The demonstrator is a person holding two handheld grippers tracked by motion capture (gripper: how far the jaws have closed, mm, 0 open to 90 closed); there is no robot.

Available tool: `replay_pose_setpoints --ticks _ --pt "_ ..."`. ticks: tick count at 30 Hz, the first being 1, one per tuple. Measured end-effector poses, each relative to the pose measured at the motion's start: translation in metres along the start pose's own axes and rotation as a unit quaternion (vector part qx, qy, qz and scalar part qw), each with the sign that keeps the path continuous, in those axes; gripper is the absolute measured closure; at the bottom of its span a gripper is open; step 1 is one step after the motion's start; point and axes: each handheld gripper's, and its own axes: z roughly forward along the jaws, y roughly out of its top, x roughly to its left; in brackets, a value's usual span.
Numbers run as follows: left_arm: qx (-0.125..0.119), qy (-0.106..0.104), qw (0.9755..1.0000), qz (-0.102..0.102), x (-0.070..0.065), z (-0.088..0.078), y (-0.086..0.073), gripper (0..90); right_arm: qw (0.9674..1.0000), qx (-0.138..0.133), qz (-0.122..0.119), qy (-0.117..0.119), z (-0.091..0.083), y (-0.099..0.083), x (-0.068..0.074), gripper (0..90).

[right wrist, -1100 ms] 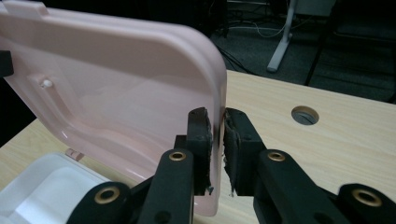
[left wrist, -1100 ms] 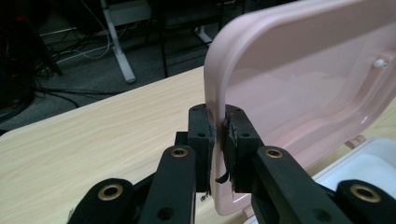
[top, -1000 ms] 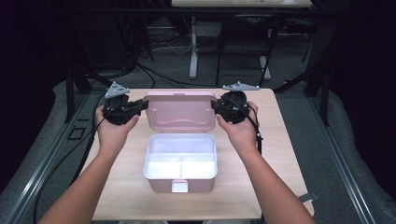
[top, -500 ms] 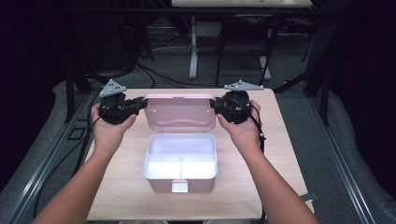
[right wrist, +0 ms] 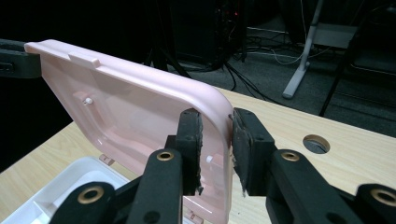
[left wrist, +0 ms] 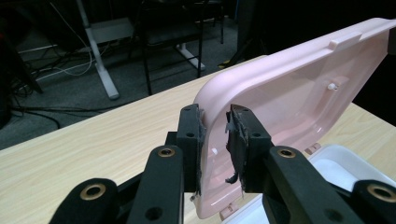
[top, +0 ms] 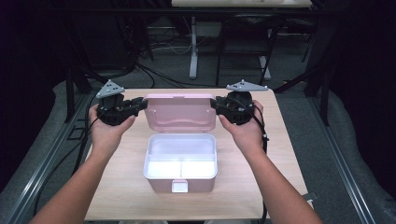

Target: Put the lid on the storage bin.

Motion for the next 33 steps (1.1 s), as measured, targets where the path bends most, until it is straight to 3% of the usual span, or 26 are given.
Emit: replay_pose_setpoints --ticks 33 --pt "0.008 -0.022 0.9997 0.011 -0.006 -0.014 -0.005 70.4 0.9997 0.004 -0.007 0.021 -0.013 -0.004 0.004 69.3"
